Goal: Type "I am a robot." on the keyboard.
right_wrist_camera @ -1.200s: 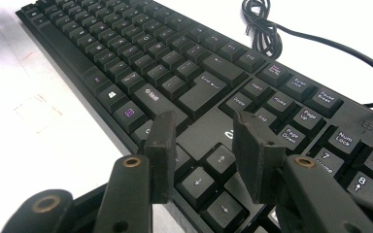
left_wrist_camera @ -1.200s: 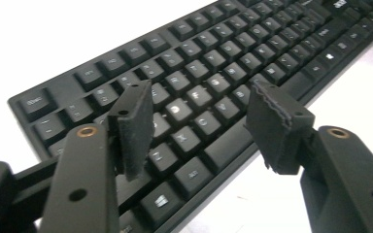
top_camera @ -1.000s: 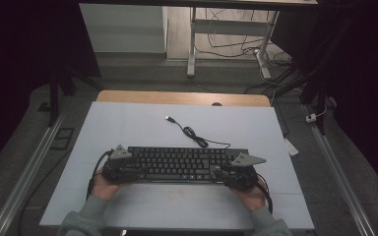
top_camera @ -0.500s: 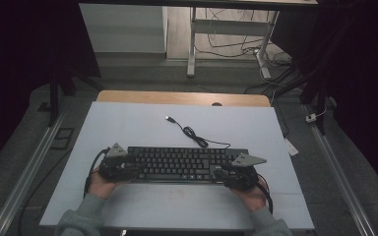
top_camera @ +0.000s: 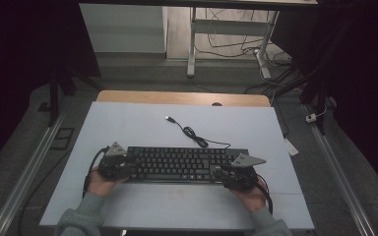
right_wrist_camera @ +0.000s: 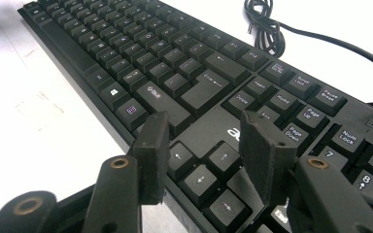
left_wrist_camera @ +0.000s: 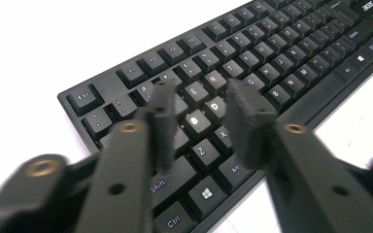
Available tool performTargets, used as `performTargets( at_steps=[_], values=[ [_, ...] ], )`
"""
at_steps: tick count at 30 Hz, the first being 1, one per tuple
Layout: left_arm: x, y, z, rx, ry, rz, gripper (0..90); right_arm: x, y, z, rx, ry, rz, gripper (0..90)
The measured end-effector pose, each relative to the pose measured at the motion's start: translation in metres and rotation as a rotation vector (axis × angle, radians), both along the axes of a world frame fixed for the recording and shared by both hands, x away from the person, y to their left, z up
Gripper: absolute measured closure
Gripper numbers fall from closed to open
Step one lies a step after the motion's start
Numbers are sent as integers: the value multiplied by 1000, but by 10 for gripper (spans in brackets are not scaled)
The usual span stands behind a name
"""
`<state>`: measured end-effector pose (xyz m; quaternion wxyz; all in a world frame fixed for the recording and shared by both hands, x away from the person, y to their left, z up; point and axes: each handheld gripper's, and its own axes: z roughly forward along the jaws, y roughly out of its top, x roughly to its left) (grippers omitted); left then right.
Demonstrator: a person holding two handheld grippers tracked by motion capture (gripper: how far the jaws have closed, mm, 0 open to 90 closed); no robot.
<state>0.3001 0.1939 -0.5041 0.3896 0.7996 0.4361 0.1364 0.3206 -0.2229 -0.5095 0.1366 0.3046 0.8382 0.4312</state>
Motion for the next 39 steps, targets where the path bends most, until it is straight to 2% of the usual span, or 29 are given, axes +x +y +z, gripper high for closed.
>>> performTargets(
  at_steps=[4, 6, 16, 25, 39],
  values=[
    [1, -2, -2, 19, 6, -9, 842, 0, 0, 0, 2, 0, -1, 543],
    [2, -2, -3, 29, 11, -14, 883, 0, 0, 0, 2, 0, -1, 543],
    [9, -3, -13, 79, 37, 12, 885, 0, 0, -1, -3, 5, 5, 543],
    [12, -6, -17, 103, 46, 15, 885, 0, 0, -1, -5, 3, 3, 543],
    [12, -7, -19, 104, 47, 18, 885, 0, 0, -1, -6, 2, 2, 543]
  ],
)
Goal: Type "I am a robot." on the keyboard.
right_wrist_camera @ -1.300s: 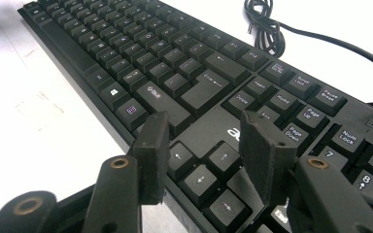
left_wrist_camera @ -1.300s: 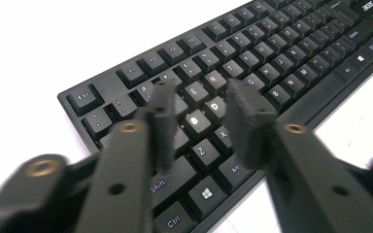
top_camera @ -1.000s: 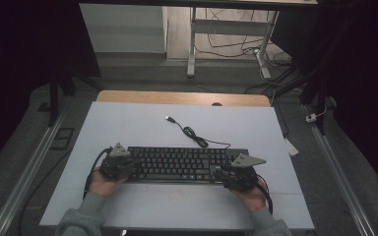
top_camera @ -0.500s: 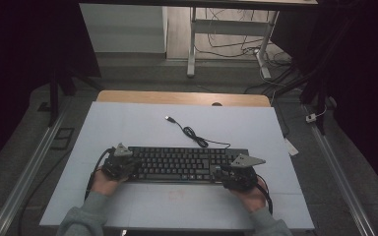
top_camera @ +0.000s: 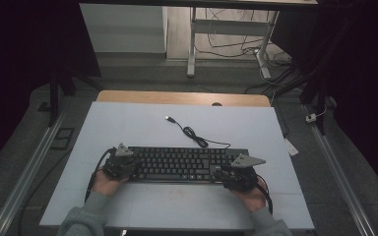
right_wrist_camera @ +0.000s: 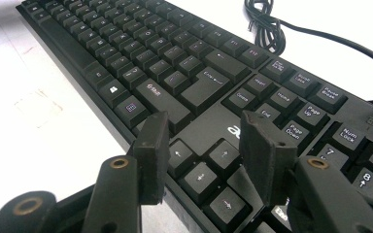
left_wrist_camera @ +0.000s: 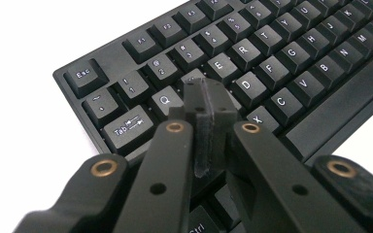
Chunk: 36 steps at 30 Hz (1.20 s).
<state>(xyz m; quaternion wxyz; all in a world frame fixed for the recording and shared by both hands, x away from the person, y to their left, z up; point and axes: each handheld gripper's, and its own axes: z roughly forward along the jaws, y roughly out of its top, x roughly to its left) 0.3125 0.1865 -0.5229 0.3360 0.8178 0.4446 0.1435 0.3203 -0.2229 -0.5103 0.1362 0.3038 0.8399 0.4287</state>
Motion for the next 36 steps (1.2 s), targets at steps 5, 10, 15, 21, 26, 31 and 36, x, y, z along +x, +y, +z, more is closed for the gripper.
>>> performTargets(
  at_steps=[5, 10, 15, 21, 26, 31, 36],
  values=[
    [1, -1, -2, 6, 7, 0, 885, 0, 0, 0, 1, 0, 1, 543],
    [0, -1, -1, 9, -2, 0, 885, 0, 0, 0, 1, -1, 1, 543],
    [-4, 1, 5, -29, -26, 1, 884, 0, 0, 0, 5, -3, -1, 543],
    [-8, 5, 10, -66, -40, -1, 822, -1, -1, 1, 2, -5, -2, 543],
    [-10, 8, 13, -93, -49, 2, 651, 0, -2, 1, 6, -5, -7, 543],
    [-12, 8, 15, -106, -51, 3, 553, 0, -2, 1, 4, -5, -7, 543],
    [-14, 7, 18, -120, -59, 2, 497, -1, -2, 1, 7, -6, -7, 542]
  ],
)
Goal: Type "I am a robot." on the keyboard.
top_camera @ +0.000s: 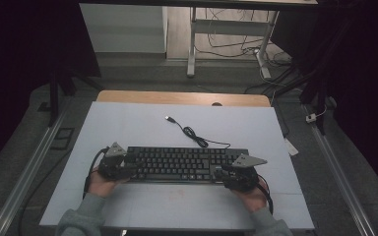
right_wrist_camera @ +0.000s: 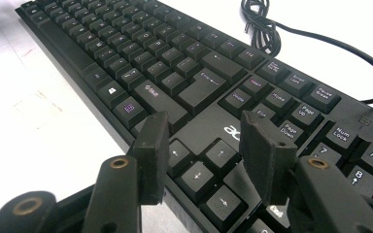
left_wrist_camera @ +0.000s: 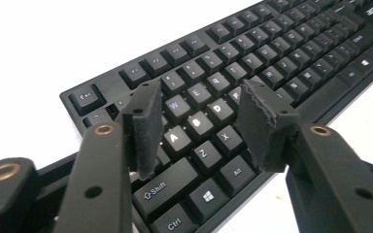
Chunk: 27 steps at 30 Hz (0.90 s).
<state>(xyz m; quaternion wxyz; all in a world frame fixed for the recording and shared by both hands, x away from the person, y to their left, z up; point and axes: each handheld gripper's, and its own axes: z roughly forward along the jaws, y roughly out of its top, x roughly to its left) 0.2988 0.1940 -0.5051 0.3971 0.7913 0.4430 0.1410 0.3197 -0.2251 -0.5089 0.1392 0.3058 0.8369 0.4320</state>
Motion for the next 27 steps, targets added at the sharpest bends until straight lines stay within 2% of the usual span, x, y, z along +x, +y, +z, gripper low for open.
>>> performTargets(
  at_steps=[8, 13, 20, 27],
  values=[
    [-3, -8, 5, -17, -5, -54, 436, 0, 0, 0, 0, 0, 0, 542],
    [-4, -13, 7, -20, -6, -70, 390, 0, 0, 0, 0, -1, 0, 542],
    [-5, -18, 7, -30, 7, -85, 379, 0, -1, 0, -5, 0, -4, 542],
    [-6, -27, 4, -2, 20, -113, 386, 0, -1, 0, -3, 0, -2, 542]
  ],
)
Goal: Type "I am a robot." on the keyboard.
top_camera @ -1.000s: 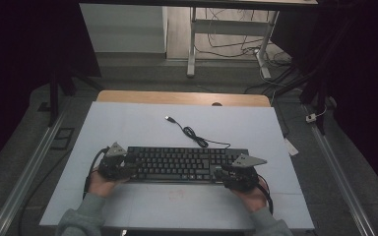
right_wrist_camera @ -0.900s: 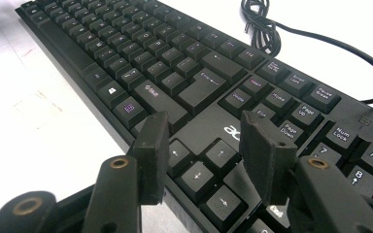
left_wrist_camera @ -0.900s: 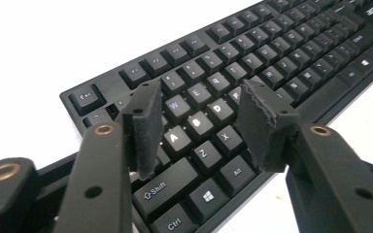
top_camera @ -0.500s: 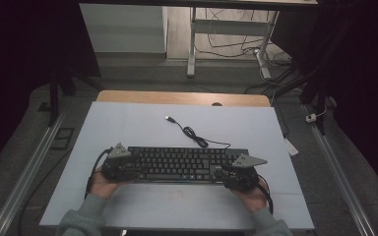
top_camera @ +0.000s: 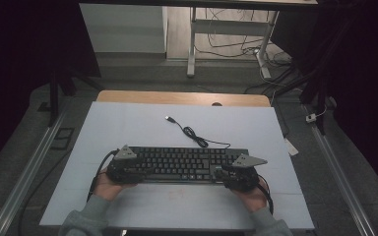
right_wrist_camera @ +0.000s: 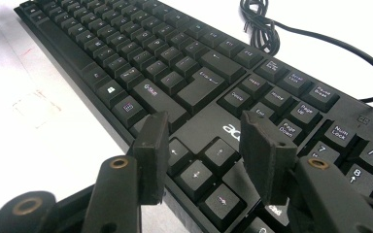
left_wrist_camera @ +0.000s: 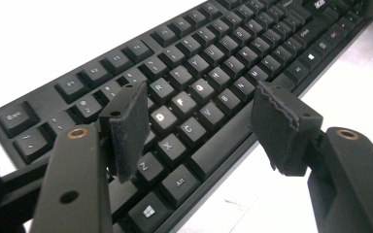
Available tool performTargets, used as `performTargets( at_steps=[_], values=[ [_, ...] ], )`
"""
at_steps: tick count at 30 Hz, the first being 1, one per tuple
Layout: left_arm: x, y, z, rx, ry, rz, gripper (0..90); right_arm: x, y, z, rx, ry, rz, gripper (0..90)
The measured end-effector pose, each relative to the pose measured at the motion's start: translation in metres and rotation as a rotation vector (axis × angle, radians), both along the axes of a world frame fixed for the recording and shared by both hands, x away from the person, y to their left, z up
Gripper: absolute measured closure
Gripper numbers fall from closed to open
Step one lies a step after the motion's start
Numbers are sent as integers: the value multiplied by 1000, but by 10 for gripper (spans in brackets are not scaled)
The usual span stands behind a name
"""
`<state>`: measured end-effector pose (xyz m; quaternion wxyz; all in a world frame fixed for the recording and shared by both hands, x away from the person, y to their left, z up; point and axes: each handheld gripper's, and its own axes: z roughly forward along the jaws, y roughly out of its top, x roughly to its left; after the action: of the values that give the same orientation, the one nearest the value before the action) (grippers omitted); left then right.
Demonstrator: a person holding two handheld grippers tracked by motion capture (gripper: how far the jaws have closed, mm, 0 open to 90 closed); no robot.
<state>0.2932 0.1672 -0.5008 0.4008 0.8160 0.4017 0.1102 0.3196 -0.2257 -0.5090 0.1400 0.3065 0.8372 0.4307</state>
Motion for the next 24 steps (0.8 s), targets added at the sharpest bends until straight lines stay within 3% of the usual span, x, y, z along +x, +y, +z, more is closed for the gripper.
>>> performTargets(
  at_steps=[8, 17, 19, 24],
  values=[
    [-2, -10, -3, 20, 2, -50, 475, 0, 0, 0, -1, 1, 0, 542],
    [-2, -20, -7, 55, 10, -88, 729, 0, 0, 0, 1, 1, -2, 541],
    [-2, -22, -8, 64, 10, -100, 843, 0, 0, 0, 0, 2, 1, 541],
    [-2, -27, -11, 85, 11, -115, 883, 0, 0, 0, 0, 2, 0, 539]
  ],
)
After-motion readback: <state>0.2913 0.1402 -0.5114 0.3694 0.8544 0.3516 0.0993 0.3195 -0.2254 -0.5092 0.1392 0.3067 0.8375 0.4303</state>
